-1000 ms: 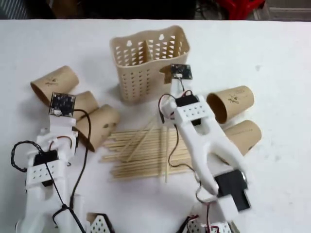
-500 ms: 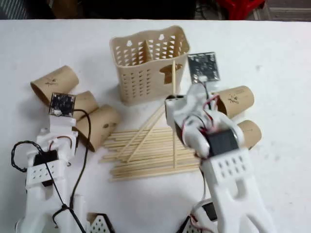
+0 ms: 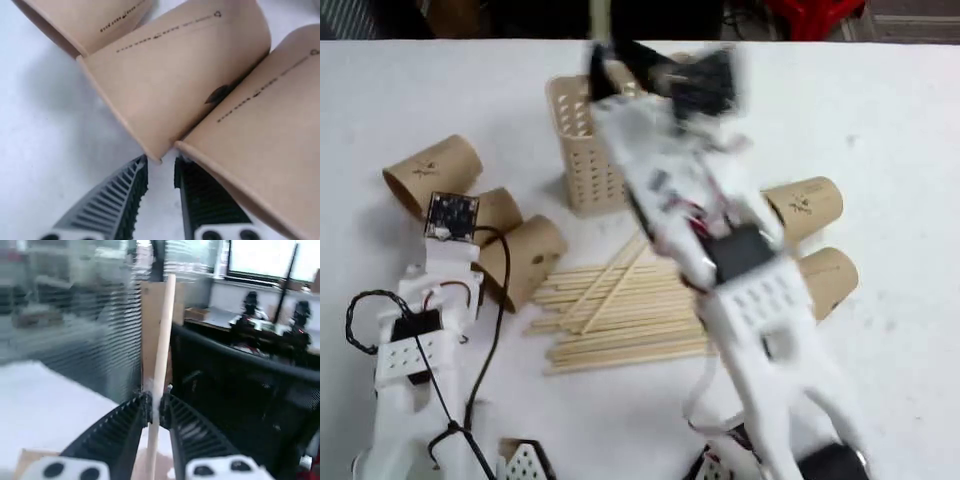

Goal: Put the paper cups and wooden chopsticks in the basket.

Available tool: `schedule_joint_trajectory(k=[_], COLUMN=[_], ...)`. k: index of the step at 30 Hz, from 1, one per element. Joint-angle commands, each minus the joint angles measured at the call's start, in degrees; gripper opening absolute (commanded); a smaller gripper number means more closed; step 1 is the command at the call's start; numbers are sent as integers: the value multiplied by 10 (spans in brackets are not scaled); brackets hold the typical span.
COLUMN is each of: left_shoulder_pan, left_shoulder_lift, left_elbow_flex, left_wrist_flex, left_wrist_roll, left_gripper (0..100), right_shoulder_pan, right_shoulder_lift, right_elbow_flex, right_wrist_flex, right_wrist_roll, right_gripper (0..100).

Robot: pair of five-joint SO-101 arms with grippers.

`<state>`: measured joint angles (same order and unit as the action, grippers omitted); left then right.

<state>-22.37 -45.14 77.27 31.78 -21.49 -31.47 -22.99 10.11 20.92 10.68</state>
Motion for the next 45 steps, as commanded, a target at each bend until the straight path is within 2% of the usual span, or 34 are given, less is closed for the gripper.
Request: schedule_joint_trajectory(k=[1, 12, 20, 22, 29, 32, 34, 37, 39, 41, 45], left_shoulder_pan=[8, 9, 9, 9, 9, 9, 9, 9, 9, 9, 10], left_shoulder_lift=[-19, -19, -19, -19, -19, -19, -19, -19, -19, -21, -21], left_elbow_flex=[-3, -3, -1, -1, -1, -1, -1, -1, -1, -1, -1], left_wrist_flex=[-14, -15, -15, -15, -15, -15, -15, -15, -15, -15, -15], left_wrist_roll=[-5, -5, -5, -5, -5, -5, -5, -5, -5, -5, -5], left_gripper=[110, 110, 110, 110, 110, 110, 110, 110, 110, 110, 110], right_shoulder_pan=[-29, -28, 2, 6, 15, 15, 23, 70, 118, 165, 218], right_shoulder_lift=[101, 232, 311, 307, 233, 193, 157, 84, 35, -7, -38], right_elbow_flex=[-113, -279, -280, -266, -229, -229, -229, -229, -229, -229, -229], right_wrist_flex=[-41, -88, -62, -46, 37, 131, 242, 449, 551, 614, 711], right_wrist_roll=[78, 73, 69, 47, -80, -79, -79, -78, -76, -37, 107], right_gripper=[17, 17, 18, 24, 202, 209, 209, 211, 211, 209, 209])
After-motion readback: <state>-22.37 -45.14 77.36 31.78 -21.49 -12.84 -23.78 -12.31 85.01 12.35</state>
